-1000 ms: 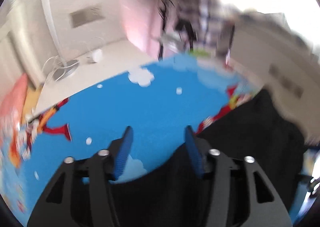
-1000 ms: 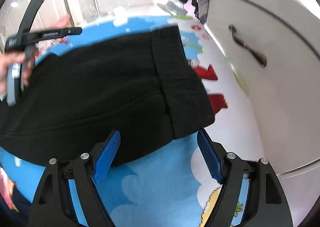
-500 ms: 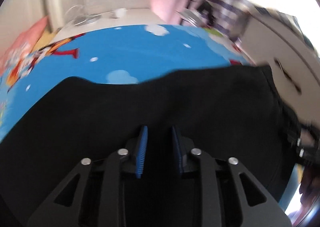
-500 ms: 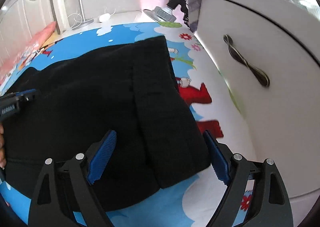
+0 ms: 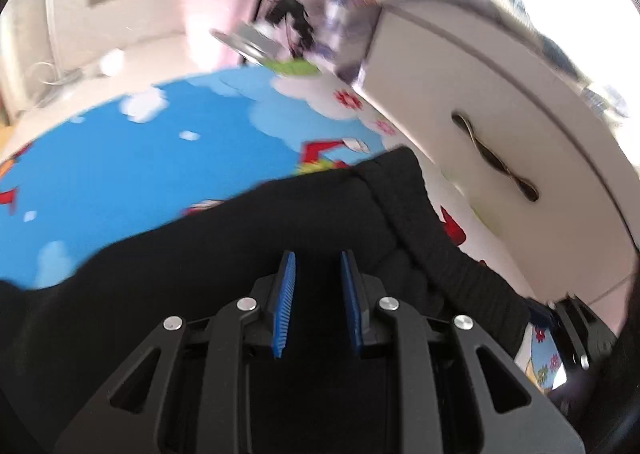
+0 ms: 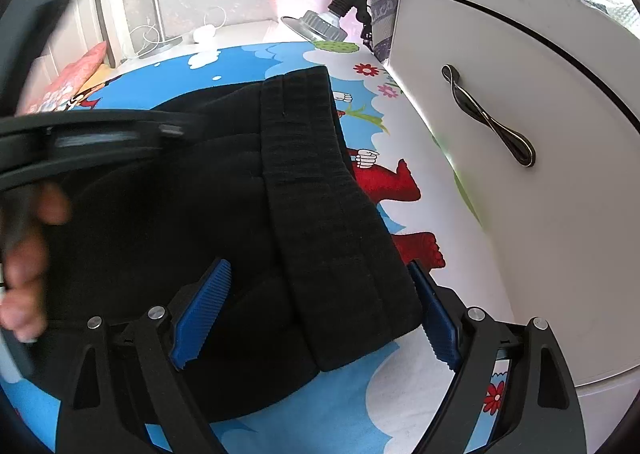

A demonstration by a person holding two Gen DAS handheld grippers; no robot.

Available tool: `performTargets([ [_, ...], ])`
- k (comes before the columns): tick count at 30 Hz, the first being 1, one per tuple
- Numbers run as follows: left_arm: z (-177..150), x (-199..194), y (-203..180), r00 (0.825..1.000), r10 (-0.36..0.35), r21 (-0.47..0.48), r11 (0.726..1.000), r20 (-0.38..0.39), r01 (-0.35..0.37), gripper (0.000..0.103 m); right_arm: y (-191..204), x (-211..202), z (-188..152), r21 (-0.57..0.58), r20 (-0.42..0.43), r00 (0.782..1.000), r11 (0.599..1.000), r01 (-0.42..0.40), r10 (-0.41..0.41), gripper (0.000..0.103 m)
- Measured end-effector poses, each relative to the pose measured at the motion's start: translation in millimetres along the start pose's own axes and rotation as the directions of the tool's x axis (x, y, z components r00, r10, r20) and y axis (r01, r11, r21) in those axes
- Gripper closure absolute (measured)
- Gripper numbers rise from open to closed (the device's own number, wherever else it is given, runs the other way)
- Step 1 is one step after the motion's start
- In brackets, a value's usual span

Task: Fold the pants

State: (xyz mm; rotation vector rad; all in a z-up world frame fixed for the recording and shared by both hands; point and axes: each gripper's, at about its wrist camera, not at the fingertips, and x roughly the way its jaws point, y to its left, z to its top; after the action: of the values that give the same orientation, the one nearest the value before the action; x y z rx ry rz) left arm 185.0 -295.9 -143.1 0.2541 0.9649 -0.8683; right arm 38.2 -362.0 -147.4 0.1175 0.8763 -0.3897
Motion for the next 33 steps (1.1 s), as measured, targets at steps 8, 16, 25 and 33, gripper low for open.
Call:
performTargets([
  [8,-16.0,-27.1,9.8,0.999,-0.012,-0.07,0.997,0.033,0.015,0.068,-2.7,1.2,-2.7,0.002,0.011,1.0,1.0,-0.018,0.018,0.019],
  [16,-125.8,-111.6,34.1,0.978,0.136,-0.212,0.972,0.161,-0.1,0.064,5.2,-3.9,-3.0,-0.029,0.033,0.998,0.999,0.046,-0.045,0.009],
  [25,-170.0,-118.3,43.5,0.973,0.095,-0.234,0.971,0.209,-0.045,0.054,16.6,-46.2,14.1,0.02,0.118,0.984,0.991,0.129,-0.131,0.006],
  [33,-179.3,-171.1,74.0,0.914,0.193,-0.307,0.948,0.356,-0.08,0.054,40.4,-18.1,32.2,0.069,0.037,0.996,0.995,-0.079,0.076,0.006],
])
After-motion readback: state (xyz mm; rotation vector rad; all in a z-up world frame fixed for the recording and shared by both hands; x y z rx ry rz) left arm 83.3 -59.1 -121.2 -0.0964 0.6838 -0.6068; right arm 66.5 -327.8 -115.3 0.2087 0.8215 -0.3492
